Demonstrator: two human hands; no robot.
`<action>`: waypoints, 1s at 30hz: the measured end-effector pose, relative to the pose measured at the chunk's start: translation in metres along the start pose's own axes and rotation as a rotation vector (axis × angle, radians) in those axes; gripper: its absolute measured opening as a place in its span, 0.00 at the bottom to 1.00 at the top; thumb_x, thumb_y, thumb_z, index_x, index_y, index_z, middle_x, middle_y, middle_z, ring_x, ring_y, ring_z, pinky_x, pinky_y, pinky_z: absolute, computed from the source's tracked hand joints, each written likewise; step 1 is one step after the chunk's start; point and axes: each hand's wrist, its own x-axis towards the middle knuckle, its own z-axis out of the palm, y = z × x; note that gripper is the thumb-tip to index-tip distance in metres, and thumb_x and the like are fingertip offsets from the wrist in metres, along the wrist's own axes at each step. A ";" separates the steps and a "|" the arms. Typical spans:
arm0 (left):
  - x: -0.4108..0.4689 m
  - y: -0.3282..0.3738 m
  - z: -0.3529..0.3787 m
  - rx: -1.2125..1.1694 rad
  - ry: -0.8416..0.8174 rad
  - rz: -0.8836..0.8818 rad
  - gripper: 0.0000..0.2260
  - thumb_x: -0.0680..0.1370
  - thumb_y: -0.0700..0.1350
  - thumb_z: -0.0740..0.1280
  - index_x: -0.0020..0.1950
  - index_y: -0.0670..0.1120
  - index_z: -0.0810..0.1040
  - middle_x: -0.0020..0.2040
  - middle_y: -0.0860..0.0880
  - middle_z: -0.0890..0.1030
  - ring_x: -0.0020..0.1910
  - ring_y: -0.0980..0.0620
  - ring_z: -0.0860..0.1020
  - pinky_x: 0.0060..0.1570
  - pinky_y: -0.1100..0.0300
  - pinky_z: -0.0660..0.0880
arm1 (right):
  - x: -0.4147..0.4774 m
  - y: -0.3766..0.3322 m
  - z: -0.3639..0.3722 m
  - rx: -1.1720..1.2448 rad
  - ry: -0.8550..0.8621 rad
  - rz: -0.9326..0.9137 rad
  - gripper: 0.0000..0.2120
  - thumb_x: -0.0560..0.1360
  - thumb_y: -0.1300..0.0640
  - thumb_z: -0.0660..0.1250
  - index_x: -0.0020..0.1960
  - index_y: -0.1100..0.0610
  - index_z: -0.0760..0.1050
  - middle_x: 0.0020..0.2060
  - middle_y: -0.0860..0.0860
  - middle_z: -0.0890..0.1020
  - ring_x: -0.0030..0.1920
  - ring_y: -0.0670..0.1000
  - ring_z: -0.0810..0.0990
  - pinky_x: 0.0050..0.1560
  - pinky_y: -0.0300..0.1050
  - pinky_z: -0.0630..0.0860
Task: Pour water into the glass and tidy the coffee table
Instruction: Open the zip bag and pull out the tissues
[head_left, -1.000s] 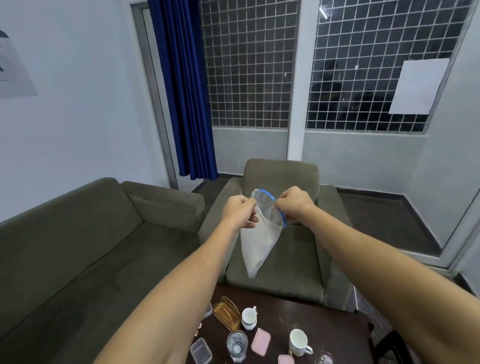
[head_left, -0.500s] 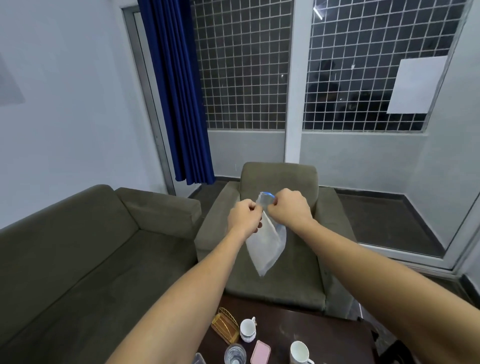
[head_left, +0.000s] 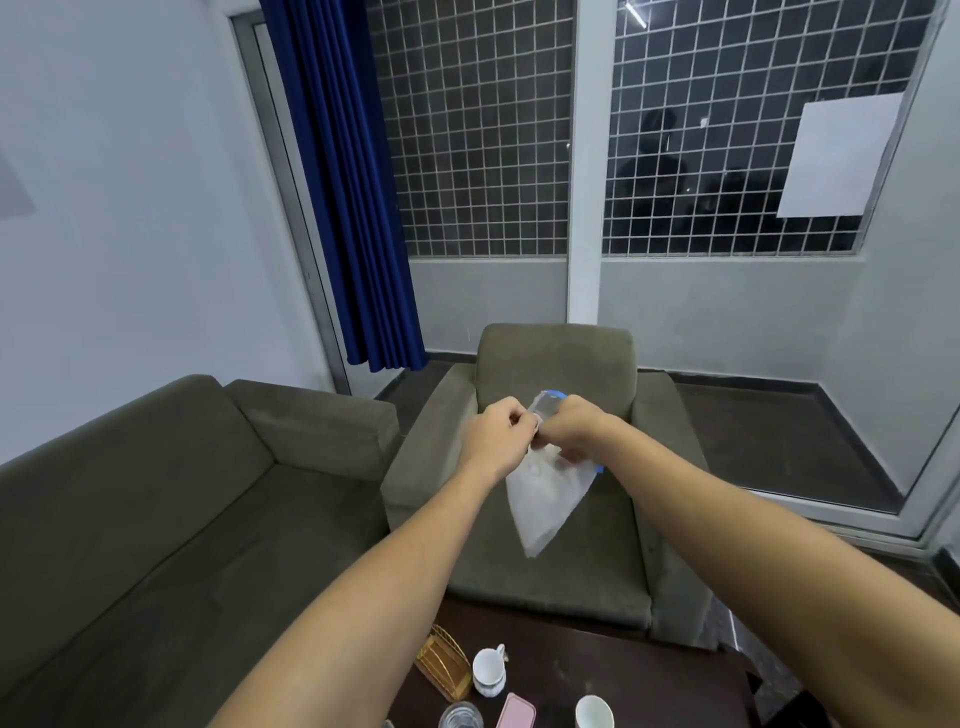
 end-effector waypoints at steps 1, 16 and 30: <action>0.001 0.001 0.002 -0.004 -0.003 -0.001 0.09 0.76 0.50 0.62 0.42 0.47 0.78 0.38 0.50 0.84 0.44 0.49 0.83 0.48 0.49 0.79 | 0.003 0.003 -0.001 0.056 -0.024 0.023 0.10 0.72 0.62 0.72 0.51 0.63 0.76 0.42 0.57 0.77 0.36 0.55 0.81 0.39 0.46 0.81; 0.028 -0.001 0.002 -0.234 -0.247 0.022 0.09 0.73 0.47 0.59 0.33 0.52 0.72 0.32 0.51 0.80 0.37 0.49 0.79 0.43 0.51 0.78 | 0.016 0.012 -0.002 0.080 -0.028 0.273 0.06 0.82 0.57 0.60 0.53 0.60 0.69 0.42 0.55 0.76 0.50 0.54 0.77 0.54 0.46 0.73; 0.036 -0.059 0.002 0.011 -0.229 0.001 0.10 0.77 0.52 0.60 0.41 0.47 0.76 0.39 0.50 0.84 0.45 0.45 0.83 0.48 0.49 0.80 | 0.008 -0.015 0.037 -0.198 0.223 0.185 0.02 0.72 0.61 0.62 0.41 0.59 0.72 0.32 0.53 0.80 0.31 0.50 0.80 0.35 0.42 0.77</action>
